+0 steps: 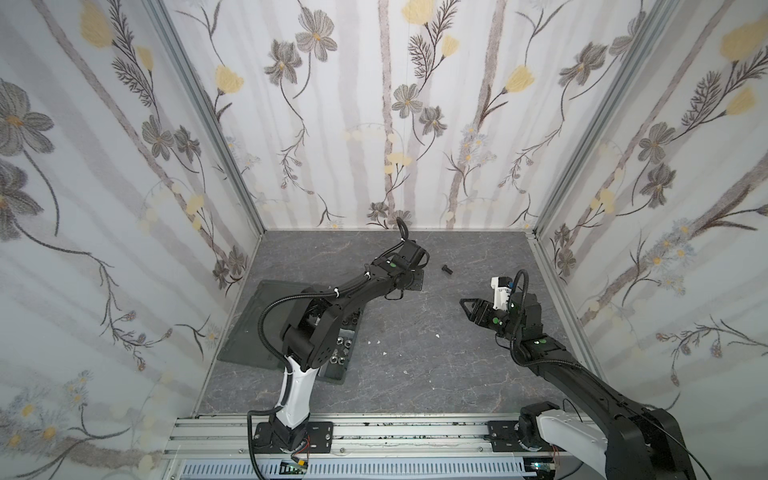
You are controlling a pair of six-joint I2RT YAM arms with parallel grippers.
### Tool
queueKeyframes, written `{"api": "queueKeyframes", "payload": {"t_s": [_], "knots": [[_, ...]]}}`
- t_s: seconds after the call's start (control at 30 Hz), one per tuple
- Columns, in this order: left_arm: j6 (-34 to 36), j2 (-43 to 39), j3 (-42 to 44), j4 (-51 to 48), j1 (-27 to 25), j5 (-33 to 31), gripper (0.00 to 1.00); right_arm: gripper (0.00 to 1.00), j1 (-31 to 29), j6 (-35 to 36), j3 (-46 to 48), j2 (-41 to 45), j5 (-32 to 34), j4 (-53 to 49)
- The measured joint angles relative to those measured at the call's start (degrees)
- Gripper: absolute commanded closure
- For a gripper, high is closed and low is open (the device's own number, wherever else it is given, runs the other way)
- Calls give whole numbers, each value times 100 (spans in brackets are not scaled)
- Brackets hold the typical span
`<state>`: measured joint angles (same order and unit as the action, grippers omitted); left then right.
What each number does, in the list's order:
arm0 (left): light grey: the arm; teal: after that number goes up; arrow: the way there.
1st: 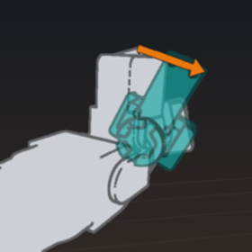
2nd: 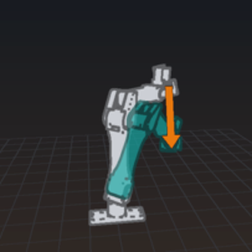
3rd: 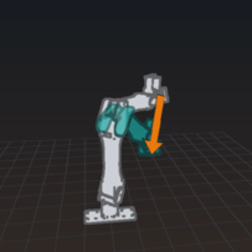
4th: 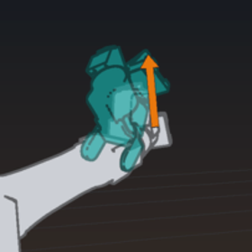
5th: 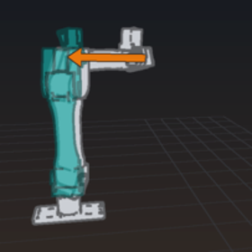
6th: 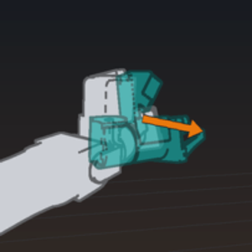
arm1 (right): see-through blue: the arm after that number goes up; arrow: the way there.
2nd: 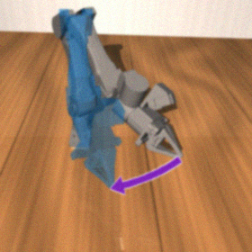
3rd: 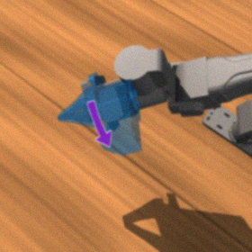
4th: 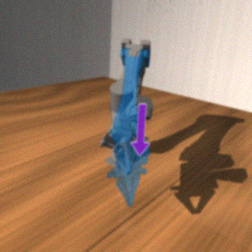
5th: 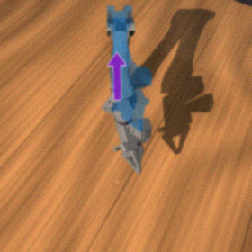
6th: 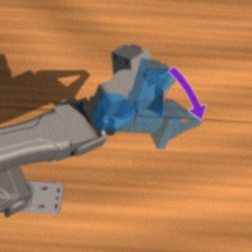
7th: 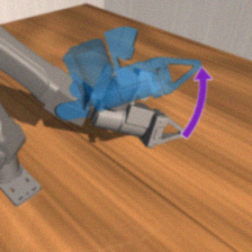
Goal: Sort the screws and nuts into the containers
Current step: 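Carry the black bolt with the left gripper over the organizer box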
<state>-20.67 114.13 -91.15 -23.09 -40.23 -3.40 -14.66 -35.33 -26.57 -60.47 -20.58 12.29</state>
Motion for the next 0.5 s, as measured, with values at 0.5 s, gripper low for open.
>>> {"api": "queueKeyframes", "payload": {"t_s": [0.5], "knots": [[-487, -3198, 3519, 903, 369, -247, 89, 38, -874, -20, -511, -374, 168, -245]]}}
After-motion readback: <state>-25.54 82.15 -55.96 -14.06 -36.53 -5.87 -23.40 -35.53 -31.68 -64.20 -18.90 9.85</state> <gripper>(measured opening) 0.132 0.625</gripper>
